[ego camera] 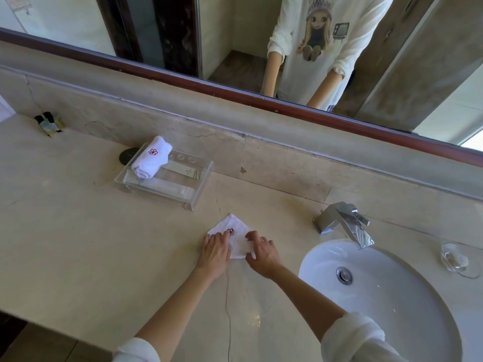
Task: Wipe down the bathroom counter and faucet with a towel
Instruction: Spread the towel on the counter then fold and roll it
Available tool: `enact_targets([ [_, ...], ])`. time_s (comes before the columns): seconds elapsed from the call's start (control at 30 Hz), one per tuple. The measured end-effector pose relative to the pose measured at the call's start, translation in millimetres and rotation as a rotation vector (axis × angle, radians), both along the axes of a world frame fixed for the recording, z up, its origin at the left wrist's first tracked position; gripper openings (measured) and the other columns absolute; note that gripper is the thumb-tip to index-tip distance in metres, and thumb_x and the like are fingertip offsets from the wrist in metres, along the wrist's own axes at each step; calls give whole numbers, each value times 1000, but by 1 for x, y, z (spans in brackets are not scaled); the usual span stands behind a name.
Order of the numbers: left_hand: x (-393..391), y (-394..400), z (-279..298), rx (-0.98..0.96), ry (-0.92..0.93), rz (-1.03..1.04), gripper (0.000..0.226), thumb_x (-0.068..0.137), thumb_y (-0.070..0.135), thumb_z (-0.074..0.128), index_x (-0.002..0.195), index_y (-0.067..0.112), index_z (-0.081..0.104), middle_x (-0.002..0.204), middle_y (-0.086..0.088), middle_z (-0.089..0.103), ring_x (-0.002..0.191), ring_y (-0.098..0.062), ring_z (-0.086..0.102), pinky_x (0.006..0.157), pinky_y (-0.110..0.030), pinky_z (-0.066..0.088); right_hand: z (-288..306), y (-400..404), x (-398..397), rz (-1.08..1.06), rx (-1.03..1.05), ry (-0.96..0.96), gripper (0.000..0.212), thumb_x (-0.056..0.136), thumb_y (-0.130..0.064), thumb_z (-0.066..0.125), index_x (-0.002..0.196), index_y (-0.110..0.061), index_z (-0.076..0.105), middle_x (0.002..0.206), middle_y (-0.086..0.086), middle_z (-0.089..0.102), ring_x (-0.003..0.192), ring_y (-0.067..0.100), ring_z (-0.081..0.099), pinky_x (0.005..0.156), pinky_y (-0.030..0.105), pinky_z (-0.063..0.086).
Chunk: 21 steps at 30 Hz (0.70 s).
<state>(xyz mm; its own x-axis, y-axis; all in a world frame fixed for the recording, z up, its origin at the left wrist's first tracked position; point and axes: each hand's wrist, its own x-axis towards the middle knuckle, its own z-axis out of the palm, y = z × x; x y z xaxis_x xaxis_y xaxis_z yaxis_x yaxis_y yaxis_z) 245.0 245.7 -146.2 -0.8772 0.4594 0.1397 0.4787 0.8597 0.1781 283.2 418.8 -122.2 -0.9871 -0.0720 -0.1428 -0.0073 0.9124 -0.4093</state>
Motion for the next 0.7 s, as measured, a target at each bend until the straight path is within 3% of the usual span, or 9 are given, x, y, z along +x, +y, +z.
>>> enact_targets([
  [0.13, -11, -1, 1, 12, 19, 7, 29, 75, 28, 70, 99, 17, 60, 94, -4, 62, 86, -21, 62, 76, -34, 52, 2, -2, -20, -170, -201, -3, 47, 81, -15, 52, 126, -13, 37, 120, 7, 52, 95, 31, 60, 77, 35, 47],
  [0.23, -17, -6, -1, 35, -58, -9, 56, 70, 27, 74, 119, 12, 51, 99, -5, 62, 84, -20, 63, 77, -32, 53, 0, -5, -35, -352, -262, -3, 39, 85, -19, 55, 122, -16, 41, 118, 6, 51, 93, 29, 60, 76, 37, 50],
  [0.3, -25, -8, -4, 3, -65, -43, 59, 68, 17, 74, 119, 17, 45, 95, -2, 63, 76, -18, 63, 75, -29, 53, -4, -5, -45, -414, -227, -28, 29, 87, -26, 55, 113, -18, 47, 113, 3, 56, 95, 27, 59, 79, 35, 48],
  [0.37, -39, -7, -3, 4, -77, -53, 51, 71, 13, 73, 112, 24, 45, 88, 0, 62, 70, -19, 62, 70, -29, 52, -8, 2, -51, -335, -113, -10, 31, 88, -35, 52, 114, -20, 53, 117, -1, 59, 107, 23, 53, 88, 33, 40],
  [0.43, -50, -4, -2, 28, -89, -30, 41, 73, 12, 74, 107, 25, 54, 85, -2, 61, 70, -23, 62, 69, -30, 53, -10, 13, -49, -158, -53, -10, 49, 83, -41, 52, 127, -21, 50, 128, -4, 53, 118, 21, 45, 93, 32, 33],
  [0.53, -62, 2, -3, 31, -56, -18, 28, 69, 14, 77, 95, 20, 69, 92, -7, 63, 83, -27, 65, 77, -34, 53, -17, 25, -46, 35, -70, -35, 71, 74, -28, 60, 140, -19, 36, 136, -1, 46, 122, 20, 45, 92, 34, 36],
  [0.6, -66, 6, -2, 40, -36, -90, 28, 74, 27, 73, 101, 18, 68, 100, -7, 62, 89, -26, 63, 80, -34, 52, -23, 27, -49, 10, -190, -10, 63, 73, -19, 57, 133, -16, 39, 127, 2, 52, 115, 24, 51, 89, 36, 42],
  [0.7, -72, 10, -1, 33, 2, -167, 52, 70, 44, 72, 115, 22, 58, 105, -3, 59, 80, -20, 61, 78, -32, 50, -25, 26, -60, -112, -336, -5, 48, 75, -13, 54, 121, -13, 39, 113, 3, 56, 102, 26, 54, 86, 32, 44],
])
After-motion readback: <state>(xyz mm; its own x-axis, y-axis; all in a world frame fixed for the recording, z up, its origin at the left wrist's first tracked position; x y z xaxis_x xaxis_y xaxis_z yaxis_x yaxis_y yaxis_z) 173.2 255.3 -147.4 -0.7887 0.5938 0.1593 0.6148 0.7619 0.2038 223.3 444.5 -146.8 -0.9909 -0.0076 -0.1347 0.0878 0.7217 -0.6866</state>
